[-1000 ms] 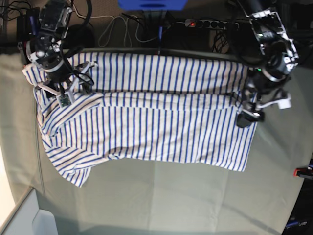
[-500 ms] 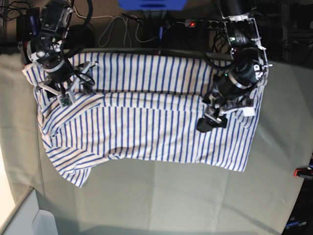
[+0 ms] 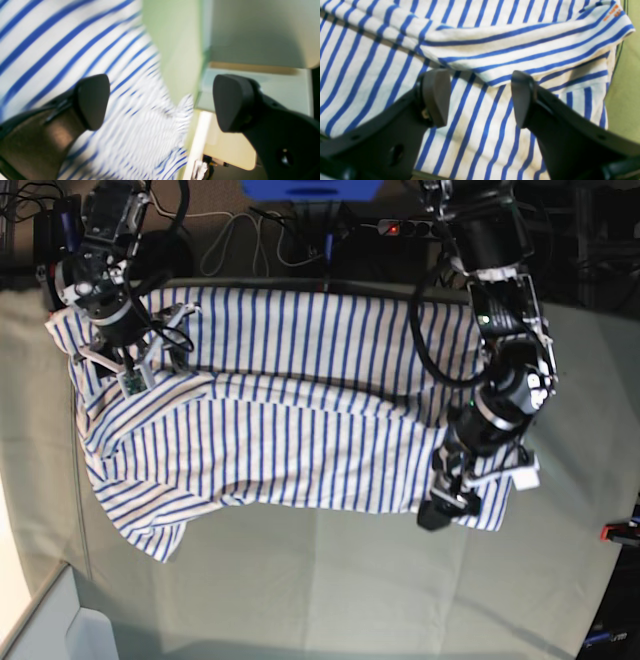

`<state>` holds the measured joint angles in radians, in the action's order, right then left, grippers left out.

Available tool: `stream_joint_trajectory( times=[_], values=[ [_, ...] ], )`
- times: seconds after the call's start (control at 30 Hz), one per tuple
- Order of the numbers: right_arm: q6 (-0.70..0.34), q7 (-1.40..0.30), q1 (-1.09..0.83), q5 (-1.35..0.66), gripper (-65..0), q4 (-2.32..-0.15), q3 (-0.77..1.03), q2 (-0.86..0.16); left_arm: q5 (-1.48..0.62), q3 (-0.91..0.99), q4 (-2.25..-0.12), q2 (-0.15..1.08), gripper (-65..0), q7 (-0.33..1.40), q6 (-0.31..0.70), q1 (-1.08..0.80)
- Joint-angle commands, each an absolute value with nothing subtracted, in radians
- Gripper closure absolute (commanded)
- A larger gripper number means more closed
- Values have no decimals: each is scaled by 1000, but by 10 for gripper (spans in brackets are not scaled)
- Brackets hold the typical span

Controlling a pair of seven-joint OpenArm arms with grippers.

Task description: Layout the t-shirt on the table in an organized manner, then fold the t-shirt properly

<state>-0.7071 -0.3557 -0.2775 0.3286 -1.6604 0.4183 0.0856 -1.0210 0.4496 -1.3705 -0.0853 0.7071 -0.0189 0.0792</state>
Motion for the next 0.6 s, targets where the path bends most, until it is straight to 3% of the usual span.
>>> stream_joint_trajectory(
  times=[0.0, 0.27, 0.57],
  values=[
    [-698, -338, -274, 317, -385, -1678, 412, 85, -1038, 450, -1391, -82, -638, 708, -12, 88],
    [-698, -335, -254, 317, -387, -1679, 369, 74, -1036, 492, -1389, 15, -638, 702, -12, 90],
    [-698, -340, 4, 318, -388, -1580, 378, -36, -961, 499, -1296, 156, -639, 702, -10, 205]
  ],
)
